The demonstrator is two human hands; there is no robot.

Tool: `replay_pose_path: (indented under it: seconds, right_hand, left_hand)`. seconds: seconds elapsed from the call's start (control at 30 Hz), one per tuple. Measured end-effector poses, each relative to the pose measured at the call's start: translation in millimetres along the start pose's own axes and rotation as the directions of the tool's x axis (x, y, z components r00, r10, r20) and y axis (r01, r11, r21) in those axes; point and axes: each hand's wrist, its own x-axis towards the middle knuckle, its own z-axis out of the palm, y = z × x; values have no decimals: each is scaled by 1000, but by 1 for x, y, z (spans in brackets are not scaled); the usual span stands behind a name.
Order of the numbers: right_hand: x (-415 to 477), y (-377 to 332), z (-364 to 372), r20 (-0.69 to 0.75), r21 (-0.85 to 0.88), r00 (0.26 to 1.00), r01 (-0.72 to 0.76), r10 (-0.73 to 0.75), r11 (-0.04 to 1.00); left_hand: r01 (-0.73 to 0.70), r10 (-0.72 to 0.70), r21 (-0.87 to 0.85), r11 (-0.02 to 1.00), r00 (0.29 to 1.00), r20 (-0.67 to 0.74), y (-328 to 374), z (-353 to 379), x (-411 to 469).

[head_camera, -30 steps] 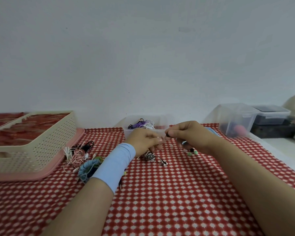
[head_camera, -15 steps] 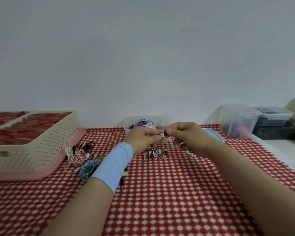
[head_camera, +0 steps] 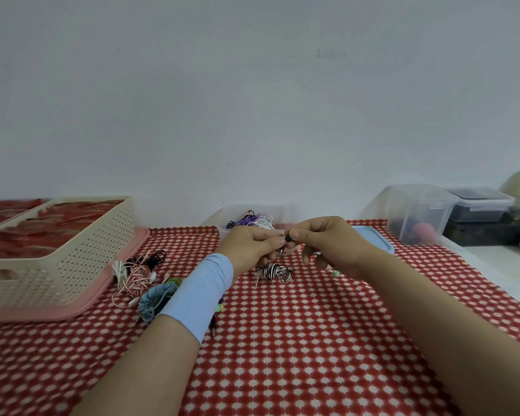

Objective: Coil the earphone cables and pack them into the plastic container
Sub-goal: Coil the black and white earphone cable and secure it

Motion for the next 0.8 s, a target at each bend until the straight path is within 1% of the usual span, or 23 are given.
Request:
replay_pose_path:
  seconds: [0.17, 0.23, 0.33, 0.4, 0.5, 0.6, 0.67, 0.8]
  right_hand:
    - [-1, 0, 1, 3, 10, 1000, 19, -19, 1000]
    - [-2, 0, 2, 7, 18, 1000, 9, -9, 1000]
    - [-2, 0, 2, 24, -17, 1000, -2, 3, 1000]
    - [-2, 0, 0, 23, -38, 1000, -9, 10, 999]
    - [-2, 1, -2, 34, -23, 999, -28, 29, 999]
    - [-1, 0, -3, 49, 64, 998, -49, 46, 997]
    - [-2, -2, -3, 34, 107, 999, -39, 36, 993]
    - [-5, -5, -2, 5, 72, 1000, 0, -1, 997]
  left_hand:
    - [5, -3, -63, 998, 1000, 20, 0, 2, -2]
    - [-7, 8, -20, 1000, 1000, 10, 2, 1, -2]
    - [-38, 40, 81, 996, 999, -12, 3, -1, -2]
    - [-54, 56, 111, 992, 998, -12, 4, 1, -3]
    - [-43, 43, 51, 998, 999, 2, 3, 3, -4]
    - [-27, 27, -15, 1000, 1000, 10, 5, 5, -3]
    - [-27, 27, -51, 998, 1000, -11, 8, 6, -4]
    - [-11, 10, -19, 1000, 999, -46, 8, 5, -4]
